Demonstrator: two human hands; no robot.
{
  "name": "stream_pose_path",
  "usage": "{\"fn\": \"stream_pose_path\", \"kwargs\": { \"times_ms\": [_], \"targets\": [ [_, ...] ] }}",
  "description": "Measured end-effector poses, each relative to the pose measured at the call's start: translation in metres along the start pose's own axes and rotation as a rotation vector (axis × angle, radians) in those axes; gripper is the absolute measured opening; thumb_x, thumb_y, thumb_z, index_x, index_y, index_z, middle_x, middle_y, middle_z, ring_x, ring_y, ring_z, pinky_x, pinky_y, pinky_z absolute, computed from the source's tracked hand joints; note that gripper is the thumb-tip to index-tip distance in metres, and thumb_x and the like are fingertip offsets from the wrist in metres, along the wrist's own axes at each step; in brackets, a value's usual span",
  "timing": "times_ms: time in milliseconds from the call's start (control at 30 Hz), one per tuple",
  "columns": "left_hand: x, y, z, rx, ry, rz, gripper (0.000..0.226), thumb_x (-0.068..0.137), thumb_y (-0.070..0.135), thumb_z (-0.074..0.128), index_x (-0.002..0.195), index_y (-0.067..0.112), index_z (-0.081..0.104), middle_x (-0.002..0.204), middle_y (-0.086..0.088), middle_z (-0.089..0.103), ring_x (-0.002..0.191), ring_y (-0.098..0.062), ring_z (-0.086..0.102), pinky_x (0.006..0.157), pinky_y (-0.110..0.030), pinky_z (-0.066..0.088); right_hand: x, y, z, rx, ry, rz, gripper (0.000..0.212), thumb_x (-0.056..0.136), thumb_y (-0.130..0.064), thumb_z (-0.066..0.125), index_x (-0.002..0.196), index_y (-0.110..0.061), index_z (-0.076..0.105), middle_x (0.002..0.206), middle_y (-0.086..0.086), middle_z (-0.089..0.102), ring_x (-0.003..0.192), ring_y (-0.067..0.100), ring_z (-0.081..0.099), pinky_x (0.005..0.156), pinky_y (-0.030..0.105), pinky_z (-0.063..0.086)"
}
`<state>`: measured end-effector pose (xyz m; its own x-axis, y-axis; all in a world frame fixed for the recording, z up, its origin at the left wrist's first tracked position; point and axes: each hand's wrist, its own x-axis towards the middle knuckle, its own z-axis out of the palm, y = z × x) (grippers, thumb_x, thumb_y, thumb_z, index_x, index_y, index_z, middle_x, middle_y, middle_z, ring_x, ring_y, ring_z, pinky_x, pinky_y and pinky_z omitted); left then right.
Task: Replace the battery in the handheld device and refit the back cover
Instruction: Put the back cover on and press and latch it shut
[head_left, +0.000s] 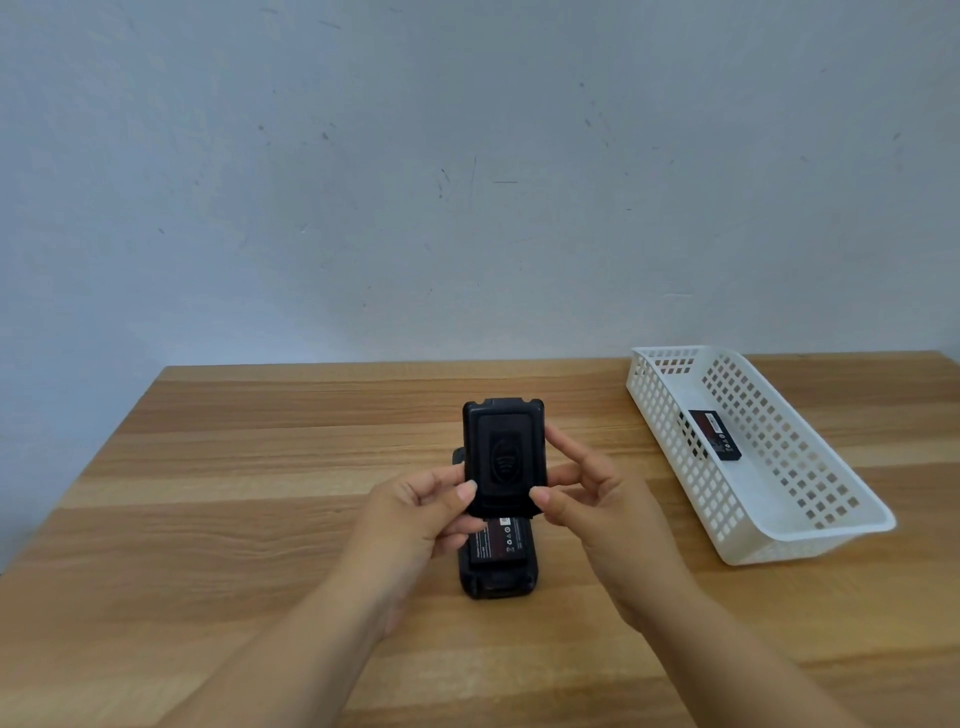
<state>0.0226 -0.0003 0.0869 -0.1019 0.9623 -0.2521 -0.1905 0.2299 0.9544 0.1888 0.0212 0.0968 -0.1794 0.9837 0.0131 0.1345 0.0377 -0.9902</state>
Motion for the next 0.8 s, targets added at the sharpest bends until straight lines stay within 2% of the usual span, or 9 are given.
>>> {"fn": "stream_pose_path", "kwargs": {
  "times_ms": [100,167,233,300,333,400,467,633,800],
  "targets": [
    [0.003,-0.004,-0.002,0.056,0.01,0.028,0.019,0.085,0.009,0.059,0.086,0.025,0.069,0.072,0.004,0.075,0.06,-0.005,0.065,0.052,-0.013,0.049,0.003,0.006,-0.001,-0.054,-0.016,0.0,0.06,0.082,-0.005,0.066,0.118,-0.049,0.052,0.087,0.001,0.072,0.072,0.002,0.065,0.07,0.019,0.05],
    [0.006,-0.009,-0.003,0.119,0.021,0.055,0.02,0.084,0.006,0.059,0.09,0.022,0.069,0.069,0.004,0.074,0.06,-0.004,0.065,0.054,-0.013,0.05,0.006,0.011,-0.001,-0.085,-0.036,0.011,0.063,0.082,-0.004,0.065,0.123,-0.049,0.048,0.085,0.002,0.068,0.069,0.001,0.064,0.067,0.015,0.052],
    [0.009,-0.015,-0.005,0.219,0.026,0.093,0.024,0.083,0.005,0.061,0.096,0.024,0.068,0.064,0.007,0.072,0.064,-0.001,0.065,0.065,-0.015,0.05,0.01,0.018,0.0,-0.135,-0.072,0.022,0.071,0.082,-0.003,0.065,0.124,-0.054,0.039,0.081,0.001,0.062,0.066,0.004,0.064,0.07,0.014,0.054],
    [0.013,-0.024,-0.008,0.334,0.016,0.138,0.031,0.082,0.009,0.064,0.102,0.032,0.062,0.064,0.01,0.071,0.074,0.002,0.065,0.079,-0.015,0.043,0.013,0.028,0.0,-0.213,-0.118,0.033,0.081,0.082,-0.004,0.066,0.121,-0.063,0.027,0.084,0.002,0.06,0.076,0.016,0.066,0.078,0.021,0.055],
    [0.014,-0.029,-0.009,0.378,0.012,0.151,0.034,0.082,0.01,0.064,0.105,0.035,0.06,0.066,0.01,0.072,0.078,0.003,0.064,0.081,-0.011,0.038,0.015,0.032,0.0,-0.25,-0.14,0.034,0.084,0.082,-0.004,0.065,0.119,-0.066,0.022,0.086,0.004,0.061,0.08,0.019,0.066,0.08,0.022,0.054],
    [0.017,-0.036,-0.011,0.43,0.016,0.165,0.035,0.081,0.01,0.065,0.103,0.036,0.059,0.071,0.005,0.073,0.079,0.002,0.064,0.073,-0.001,0.035,0.019,0.04,0.0,-0.31,-0.177,0.02,0.088,0.083,-0.005,0.064,0.117,-0.069,0.015,0.089,0.008,0.062,0.081,0.016,0.063,0.079,0.019,0.051],
    [0.019,-0.041,-0.012,0.447,0.028,0.176,0.032,0.08,0.009,0.066,0.1,0.033,0.063,0.072,0.002,0.073,0.076,0.0,0.064,0.066,0.001,0.035,0.022,0.044,-0.001,-0.353,-0.204,-0.003,0.089,0.083,-0.007,0.065,0.119,-0.068,0.012,0.091,0.01,0.063,0.082,0.014,0.061,0.078,0.017,0.048],
    [0.024,-0.052,-0.017,0.466,0.011,0.171,0.031,0.079,0.009,0.067,0.098,0.033,0.064,0.073,0.008,0.074,0.079,0.0,0.065,0.075,-0.008,0.038,0.025,0.054,-0.003,-0.37,-0.241,-0.02,0.091,0.081,-0.009,0.067,0.119,-0.07,0.012,0.081,0.0,0.058,0.078,0.008,0.059,0.078,0.018,0.047],
    [0.021,-0.054,-0.017,0.426,0.002,0.168,0.031,0.08,0.008,0.065,0.092,0.036,0.064,0.07,0.01,0.073,0.075,0.002,0.064,0.067,0.0,0.039,0.027,0.059,-0.006,-0.32,-0.268,-0.011,0.089,0.08,-0.007,0.068,0.124,-0.064,0.017,0.077,0.0,0.057,0.074,0.006,0.058,0.081,0.019,0.048]
  ]
}}
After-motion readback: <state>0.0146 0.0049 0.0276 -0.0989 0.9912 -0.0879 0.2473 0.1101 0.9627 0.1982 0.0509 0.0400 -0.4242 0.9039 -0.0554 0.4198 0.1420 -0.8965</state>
